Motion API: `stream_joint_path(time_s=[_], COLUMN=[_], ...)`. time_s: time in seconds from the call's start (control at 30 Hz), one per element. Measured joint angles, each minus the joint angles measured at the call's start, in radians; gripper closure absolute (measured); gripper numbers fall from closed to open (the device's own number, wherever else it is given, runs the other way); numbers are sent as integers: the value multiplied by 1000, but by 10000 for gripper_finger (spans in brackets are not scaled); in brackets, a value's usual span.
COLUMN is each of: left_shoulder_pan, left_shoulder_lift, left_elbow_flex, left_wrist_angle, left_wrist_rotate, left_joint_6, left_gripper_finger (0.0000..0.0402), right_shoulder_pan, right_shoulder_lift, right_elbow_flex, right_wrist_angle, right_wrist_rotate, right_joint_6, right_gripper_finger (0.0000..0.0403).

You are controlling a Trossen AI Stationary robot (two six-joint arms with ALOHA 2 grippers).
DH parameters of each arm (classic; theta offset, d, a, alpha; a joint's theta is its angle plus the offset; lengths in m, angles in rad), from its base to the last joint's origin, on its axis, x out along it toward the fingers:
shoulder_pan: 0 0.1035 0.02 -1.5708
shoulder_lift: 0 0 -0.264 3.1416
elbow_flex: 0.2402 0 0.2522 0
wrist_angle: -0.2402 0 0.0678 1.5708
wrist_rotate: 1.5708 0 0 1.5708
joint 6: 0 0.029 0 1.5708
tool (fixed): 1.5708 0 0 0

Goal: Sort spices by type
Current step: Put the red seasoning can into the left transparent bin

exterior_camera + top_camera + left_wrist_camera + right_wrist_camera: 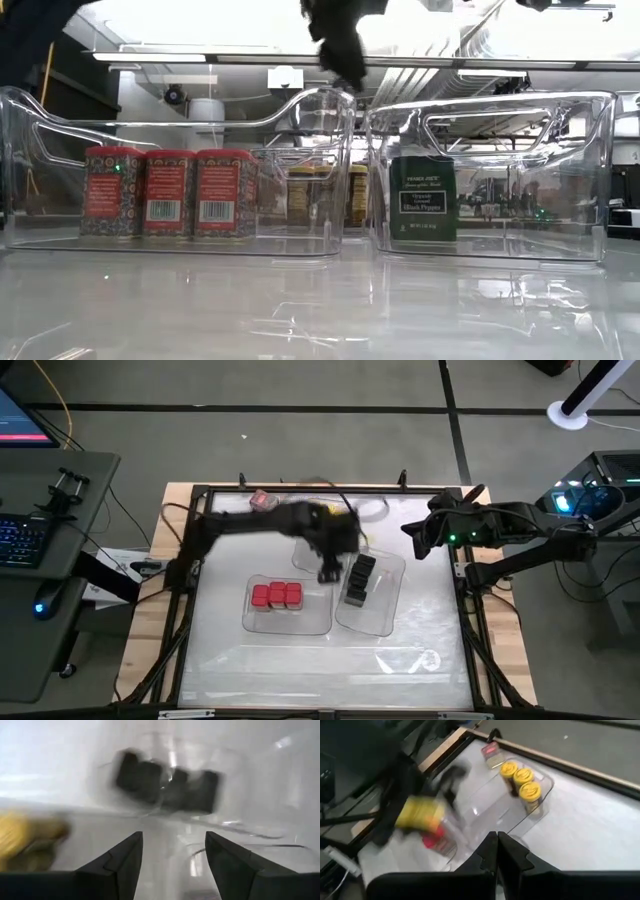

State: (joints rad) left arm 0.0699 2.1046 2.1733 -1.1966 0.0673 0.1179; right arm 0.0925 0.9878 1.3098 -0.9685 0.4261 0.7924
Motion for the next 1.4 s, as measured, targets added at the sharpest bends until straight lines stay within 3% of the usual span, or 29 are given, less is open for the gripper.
stream_joint_path(time_s=[0.1,0.23,0.33,0.4,0.47,0.63,0.77,0.83,1.03,1.23,1.4], left_shoulder_pan=[96,244,366,462,567,731,807,831,828,781,751], left_shoulder_lift=[-145,-394,-565,-641,-660,-585,-494,-458,-383,-379,-381], left_elbow_flex=[-205,-589,-879,-1015,-1082,-1079,-1019,-992,-982,-982,-1001], left_wrist_angle=[99,341,509,558,559,539,534,524,502,433,352], left_wrist_rotate=[-2,-4,-78,-141,-141,-127,-132,-122,-109,-226,-244], left_joint_6=[-47,-146,-261,-358,-405,-317,-271,-266,-252,-163,-149], left_gripper_finger=[205,207,207,207,208,252,356,388,400,401,401], right_shoulder_pan=[0,0,0,0,0,-2,-9,-9,-8,-7,-7], right_shoulder_lift=[0,0,0,0,1,29,68,91,162,193,191], right_elbow_flex=[0,0,0,0,0,0,0,0,0,0,0], right_wrist_angle=[-4,-22,-29,-30,-29,-2,15,16,16,43,69], right_wrist_rotate=[-32,-45,-45,-32,4,108,119,119,114,102,92], right_joint_6=[0,5,11,11,12,14,33,62,99,107,87], right_gripper_finger=[402,402,402,402,402,402,402,402,402,402,402])
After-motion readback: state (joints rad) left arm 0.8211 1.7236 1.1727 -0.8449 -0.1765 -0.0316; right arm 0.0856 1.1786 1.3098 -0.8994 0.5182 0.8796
